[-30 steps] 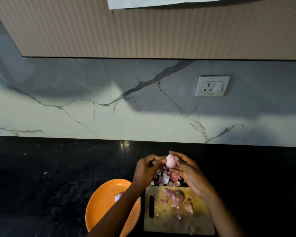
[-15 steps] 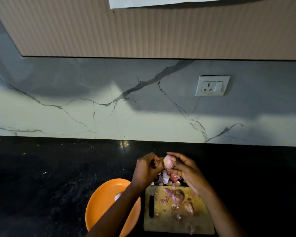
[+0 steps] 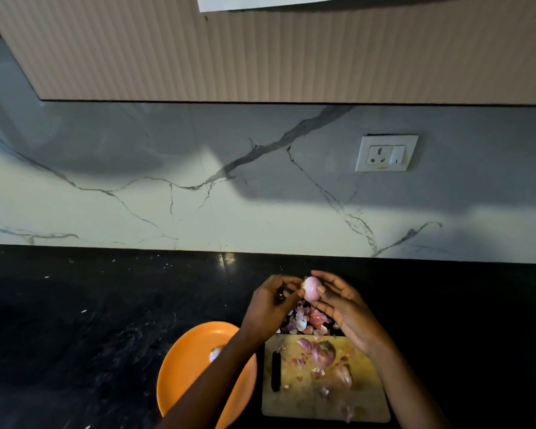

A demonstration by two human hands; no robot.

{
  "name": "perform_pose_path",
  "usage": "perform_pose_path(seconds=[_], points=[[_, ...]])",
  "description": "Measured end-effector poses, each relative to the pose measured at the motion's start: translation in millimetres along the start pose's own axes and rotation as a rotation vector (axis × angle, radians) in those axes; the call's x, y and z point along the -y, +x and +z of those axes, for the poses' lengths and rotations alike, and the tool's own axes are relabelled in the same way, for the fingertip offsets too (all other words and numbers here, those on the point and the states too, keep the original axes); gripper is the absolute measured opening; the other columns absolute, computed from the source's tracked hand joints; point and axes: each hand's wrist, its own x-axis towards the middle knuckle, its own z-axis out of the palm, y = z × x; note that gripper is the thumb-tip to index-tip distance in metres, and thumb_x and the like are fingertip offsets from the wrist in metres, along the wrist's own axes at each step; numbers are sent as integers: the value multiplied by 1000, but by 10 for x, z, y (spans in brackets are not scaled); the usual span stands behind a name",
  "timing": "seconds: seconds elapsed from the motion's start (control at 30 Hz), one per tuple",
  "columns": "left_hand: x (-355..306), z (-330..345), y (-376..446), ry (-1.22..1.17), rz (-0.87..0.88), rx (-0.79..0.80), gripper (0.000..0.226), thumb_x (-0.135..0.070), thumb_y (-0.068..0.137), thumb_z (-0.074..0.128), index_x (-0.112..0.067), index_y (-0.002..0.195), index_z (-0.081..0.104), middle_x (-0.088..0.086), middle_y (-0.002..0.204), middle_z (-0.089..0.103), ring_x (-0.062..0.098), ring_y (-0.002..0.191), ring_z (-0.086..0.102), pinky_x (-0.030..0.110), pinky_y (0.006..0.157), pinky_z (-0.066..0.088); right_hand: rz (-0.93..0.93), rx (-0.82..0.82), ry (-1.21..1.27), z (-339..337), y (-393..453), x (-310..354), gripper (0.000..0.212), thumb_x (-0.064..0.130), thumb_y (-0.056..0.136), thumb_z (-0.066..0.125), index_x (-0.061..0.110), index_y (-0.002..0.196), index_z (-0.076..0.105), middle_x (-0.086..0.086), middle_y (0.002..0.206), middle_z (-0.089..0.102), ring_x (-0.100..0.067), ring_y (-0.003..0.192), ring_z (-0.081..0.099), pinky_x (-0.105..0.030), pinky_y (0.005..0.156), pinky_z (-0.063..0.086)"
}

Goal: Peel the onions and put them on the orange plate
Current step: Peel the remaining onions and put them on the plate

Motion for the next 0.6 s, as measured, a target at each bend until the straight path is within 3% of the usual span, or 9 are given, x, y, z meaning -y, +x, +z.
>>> perform_pose_path(seconds=[0.1, 0.3, 0.47, 0.6], points=[[-50, 14, -11, -27, 26, -19, 22, -19, 92, 72, -35, 107, 69, -13, 99, 72, 1, 92, 68, 20, 79, 55, 7, 2, -20, -12, -8, 2, 39, 16, 89, 64, 9, 127, 63, -13, 124, 70, -27, 117, 66, -31, 91, 57], [-20, -27, -3, -3, -3, -39, 4, -19, 89, 75, -21, 86, 74, -7, 79, 71, 5, 73, 67, 18, 66, 49, 8, 33, -74, -36, -39, 12, 39, 16, 89, 63, 8, 127, 64, -11, 124, 70, -23, 114, 68, -26, 82, 57], [36, -34, -33, 12, 2, -41, 8, -16, 82, 81, -16, 86, 74, -3, 81, 72, 10, 75, 69, 27, 66, 55, 18, 68, -123, -49, -25, -21, 42, 14, 88, 66, 9, 130, 62, -10, 126, 70, -24, 118, 66, -29, 87, 56], [70, -33, -58, 75, 27, -32, 10, -12, 80, 82, -16, 84, 74, -4, 78, 71, 7, 72, 68, 17, 63, 51, 6, 69, -190, -68, -9, -52, 42, 15, 86, 69, 12, 127, 64, -7, 125, 70, -23, 121, 65, -34, 96, 54]])
